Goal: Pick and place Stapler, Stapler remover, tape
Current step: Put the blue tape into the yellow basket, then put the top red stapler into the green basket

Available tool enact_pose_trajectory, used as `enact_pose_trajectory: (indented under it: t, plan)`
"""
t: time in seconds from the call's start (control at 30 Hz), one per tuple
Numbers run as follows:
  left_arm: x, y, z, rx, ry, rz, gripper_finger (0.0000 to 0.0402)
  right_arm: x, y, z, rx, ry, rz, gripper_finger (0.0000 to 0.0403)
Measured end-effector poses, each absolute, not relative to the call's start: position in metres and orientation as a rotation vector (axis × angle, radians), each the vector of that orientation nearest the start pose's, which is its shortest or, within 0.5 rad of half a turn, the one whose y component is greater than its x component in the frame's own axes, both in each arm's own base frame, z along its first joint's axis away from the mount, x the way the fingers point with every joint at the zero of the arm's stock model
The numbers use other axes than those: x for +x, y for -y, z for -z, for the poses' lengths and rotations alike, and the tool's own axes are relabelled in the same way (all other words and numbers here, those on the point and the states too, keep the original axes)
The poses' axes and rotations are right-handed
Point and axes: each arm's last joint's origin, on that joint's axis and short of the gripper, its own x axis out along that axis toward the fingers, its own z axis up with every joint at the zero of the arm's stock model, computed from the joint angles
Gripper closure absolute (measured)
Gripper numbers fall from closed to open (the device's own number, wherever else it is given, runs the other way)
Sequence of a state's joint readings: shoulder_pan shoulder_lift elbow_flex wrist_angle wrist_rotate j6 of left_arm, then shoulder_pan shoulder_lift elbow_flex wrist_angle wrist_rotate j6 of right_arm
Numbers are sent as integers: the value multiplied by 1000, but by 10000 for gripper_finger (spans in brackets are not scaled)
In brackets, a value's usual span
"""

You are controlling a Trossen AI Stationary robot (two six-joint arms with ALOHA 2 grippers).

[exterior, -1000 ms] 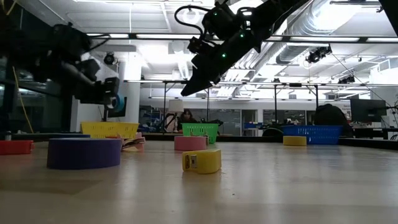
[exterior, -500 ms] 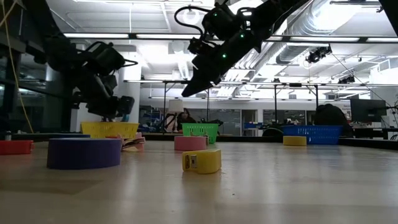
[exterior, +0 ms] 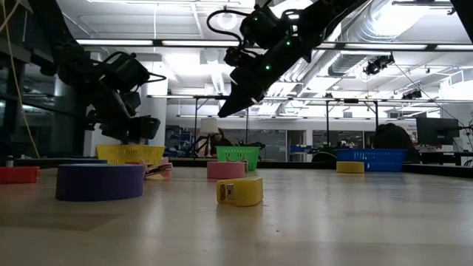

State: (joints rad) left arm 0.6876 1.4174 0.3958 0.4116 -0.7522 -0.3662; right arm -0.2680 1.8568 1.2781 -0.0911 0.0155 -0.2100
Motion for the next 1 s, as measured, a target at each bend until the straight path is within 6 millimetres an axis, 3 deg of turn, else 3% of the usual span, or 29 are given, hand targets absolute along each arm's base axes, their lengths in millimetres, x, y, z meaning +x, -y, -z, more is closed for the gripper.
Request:
enact_pose_trajectory:
  t: [0.23, 0.5, 0.7, 1.0]
  plan:
    - [168, -161, -141, -245, -419, -1417, 197, 391, 108, -209, -113, -738, 193, 265]
    - [163, -157, -157, -206, -403, -1384, 197, 388, 107, -207, -119, -775, 184, 265]
    - [159, -154, -157, -200, -450, -1404, 197, 386, 106, -204, -112, -818, 177, 265]
    - [163, -153, -156, -177, -510, -1243, 197, 380, 93, -196, -115, -937, 161, 265]
